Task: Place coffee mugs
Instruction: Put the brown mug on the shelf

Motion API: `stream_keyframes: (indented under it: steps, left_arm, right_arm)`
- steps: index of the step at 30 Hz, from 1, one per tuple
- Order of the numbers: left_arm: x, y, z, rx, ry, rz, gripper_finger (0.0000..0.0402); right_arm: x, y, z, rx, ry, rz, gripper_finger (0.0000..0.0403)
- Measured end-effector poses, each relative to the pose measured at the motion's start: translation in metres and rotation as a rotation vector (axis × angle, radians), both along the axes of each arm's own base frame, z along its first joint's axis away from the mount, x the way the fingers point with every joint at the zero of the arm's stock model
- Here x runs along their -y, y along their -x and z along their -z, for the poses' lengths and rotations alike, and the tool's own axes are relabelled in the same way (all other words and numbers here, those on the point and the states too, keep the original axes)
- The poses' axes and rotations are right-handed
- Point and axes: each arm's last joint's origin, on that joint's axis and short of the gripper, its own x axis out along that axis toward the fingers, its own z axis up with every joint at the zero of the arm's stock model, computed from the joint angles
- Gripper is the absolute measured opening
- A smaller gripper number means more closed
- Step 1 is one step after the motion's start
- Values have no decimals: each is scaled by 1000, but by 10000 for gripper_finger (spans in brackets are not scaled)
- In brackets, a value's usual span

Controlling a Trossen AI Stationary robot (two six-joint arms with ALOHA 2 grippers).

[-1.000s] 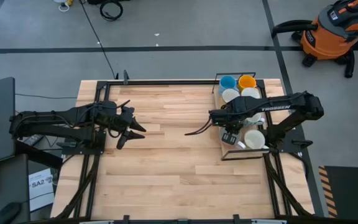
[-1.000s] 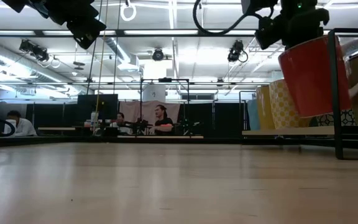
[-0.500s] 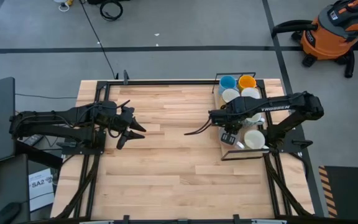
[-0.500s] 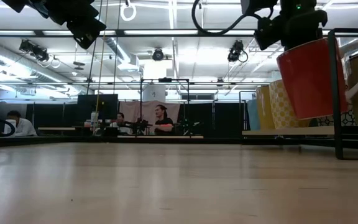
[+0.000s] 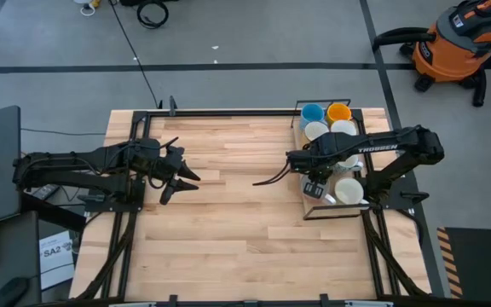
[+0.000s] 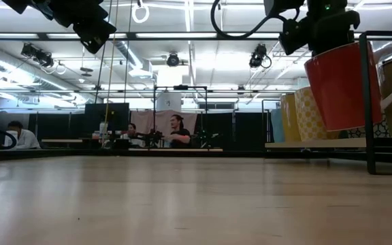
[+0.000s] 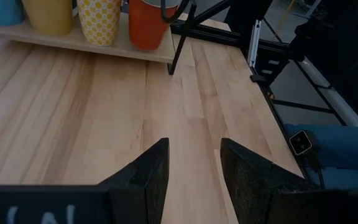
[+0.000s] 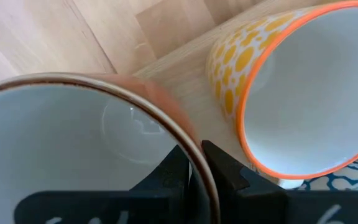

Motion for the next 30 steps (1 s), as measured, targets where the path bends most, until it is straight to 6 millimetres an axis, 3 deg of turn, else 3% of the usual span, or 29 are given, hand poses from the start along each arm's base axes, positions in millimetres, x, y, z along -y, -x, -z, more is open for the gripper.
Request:
stream_keyframes:
  steps: [9,30]
  left_arm:
    - [0,0,0,0,0,0,151]
    - [0,0,0,1,-4,2,151]
  right_arm:
    - [0,0,0,0,-2,0,48]
    - [0,0,0,-3,-3,0,114]
